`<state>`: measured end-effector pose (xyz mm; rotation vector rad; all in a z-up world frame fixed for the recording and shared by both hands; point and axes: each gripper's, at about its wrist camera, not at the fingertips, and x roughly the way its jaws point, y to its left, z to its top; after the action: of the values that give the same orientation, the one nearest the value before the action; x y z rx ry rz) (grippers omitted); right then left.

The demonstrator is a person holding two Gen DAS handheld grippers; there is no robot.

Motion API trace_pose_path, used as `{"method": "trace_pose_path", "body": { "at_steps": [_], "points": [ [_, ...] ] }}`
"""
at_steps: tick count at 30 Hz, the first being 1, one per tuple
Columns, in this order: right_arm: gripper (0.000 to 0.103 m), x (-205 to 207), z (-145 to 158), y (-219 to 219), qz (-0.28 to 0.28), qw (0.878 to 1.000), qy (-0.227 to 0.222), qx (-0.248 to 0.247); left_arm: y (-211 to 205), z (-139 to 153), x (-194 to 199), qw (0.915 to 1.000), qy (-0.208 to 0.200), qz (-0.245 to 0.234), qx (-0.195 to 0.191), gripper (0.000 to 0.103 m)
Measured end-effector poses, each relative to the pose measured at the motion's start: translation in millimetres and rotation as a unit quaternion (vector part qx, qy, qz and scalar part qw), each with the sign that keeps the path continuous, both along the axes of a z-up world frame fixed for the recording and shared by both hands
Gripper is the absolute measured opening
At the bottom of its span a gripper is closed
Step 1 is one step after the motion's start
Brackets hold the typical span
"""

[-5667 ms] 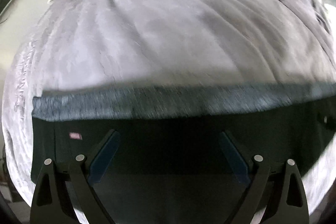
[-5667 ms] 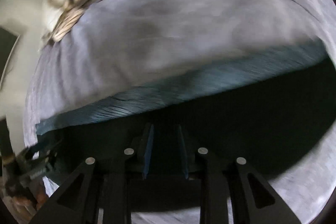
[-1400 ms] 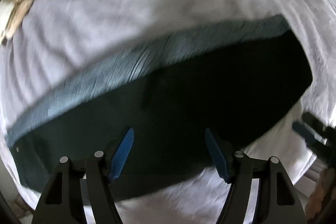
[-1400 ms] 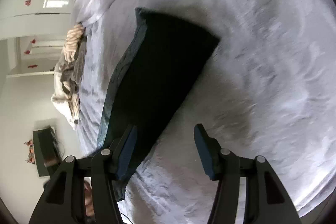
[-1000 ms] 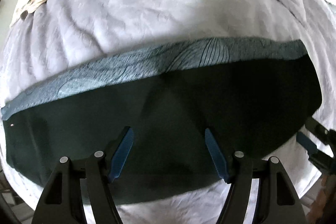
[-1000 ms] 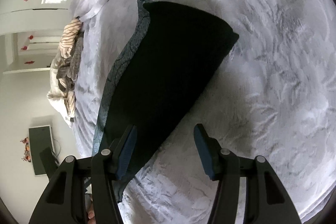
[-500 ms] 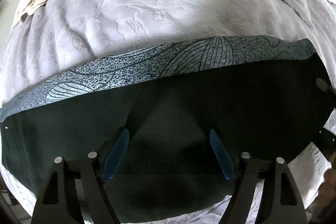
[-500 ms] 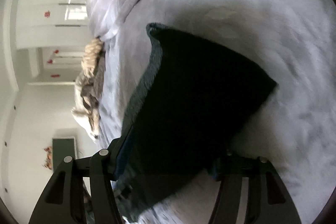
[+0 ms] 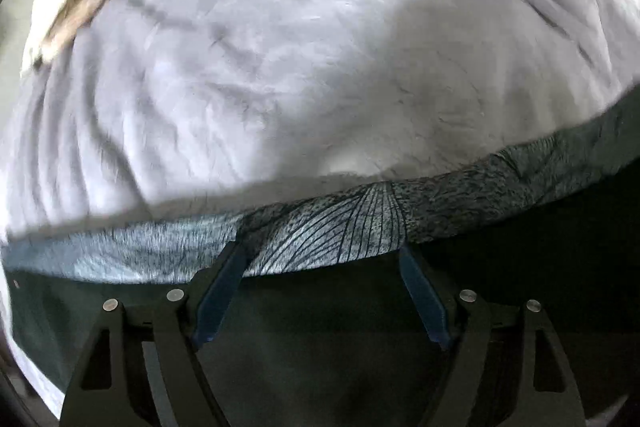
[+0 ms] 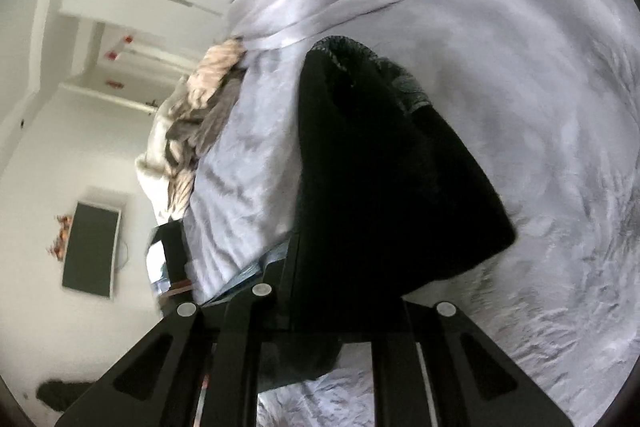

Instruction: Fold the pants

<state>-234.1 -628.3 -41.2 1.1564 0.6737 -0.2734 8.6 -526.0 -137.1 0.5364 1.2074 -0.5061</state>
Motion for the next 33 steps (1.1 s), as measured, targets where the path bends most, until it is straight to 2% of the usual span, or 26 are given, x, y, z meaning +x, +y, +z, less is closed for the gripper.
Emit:
{"method": "trace_pose_path", "body": {
  "at_steps": [1,4,8,11,15,19,22,23,27,29,32,33],
  "points": [
    [0.014,4,4,4,0.008,1.000,0.005,-0.011,1,0,-1,1.0000,-0.002,-0.008,-0.001,0.080],
    [0.014,13,21,14,0.022,0.999,0.013,-0.046,15,9,10,0.9995,0.025,0.000,-0.021,0.080],
    [0.014,25,46,30,0.049,0.995,0.026,-0.088,50,33,17,0.9986,0.016,0.002,-0.050,0.080],
    [0.014,38,66,52,0.081,0.987,0.039,-0.134,84,46,21,0.9978,0.015,0.009,-0.065,0.080],
    [0.014,66,86,97,0.121,0.972,0.063,-0.193,129,62,24,0.9972,0.015,0.024,-0.069,0.080],
    [0.014,98,90,150,0.166,0.950,0.095,-0.246,190,65,43,0.9959,0.012,0.062,-0.065,0.080],
    [0.015,128,77,203,0.207,0.925,0.133,-0.289,235,66,60,0.9941,0.013,0.089,-0.059,0.080],
    [0.016,143,66,229,0.228,0.909,0.155,-0.312,250,65,66,0.9937,0.015,0.097,-0.055,0.080],
    [0.025,168,18,295,0.272,0.867,0.217,-0.356,295,61,79,0.9920,0.026,0.111,-0.054,0.080],
    [0.035,180,-4,325,0.286,0.830,0.262,-0.401,317,61,83,0.9911,0.033,0.115,-0.059,0.080],
    [0.051,180,-13,376,0.308,0.748,0.301,-0.504,338,64,83,0.9892,0.046,0.120,-0.071,0.080],
    [0.054,177,-8,390,0.321,0.737,0.290,-0.520,342,64,82,0.9887,0.049,0.119,-0.076,0.080]
  ]
}}
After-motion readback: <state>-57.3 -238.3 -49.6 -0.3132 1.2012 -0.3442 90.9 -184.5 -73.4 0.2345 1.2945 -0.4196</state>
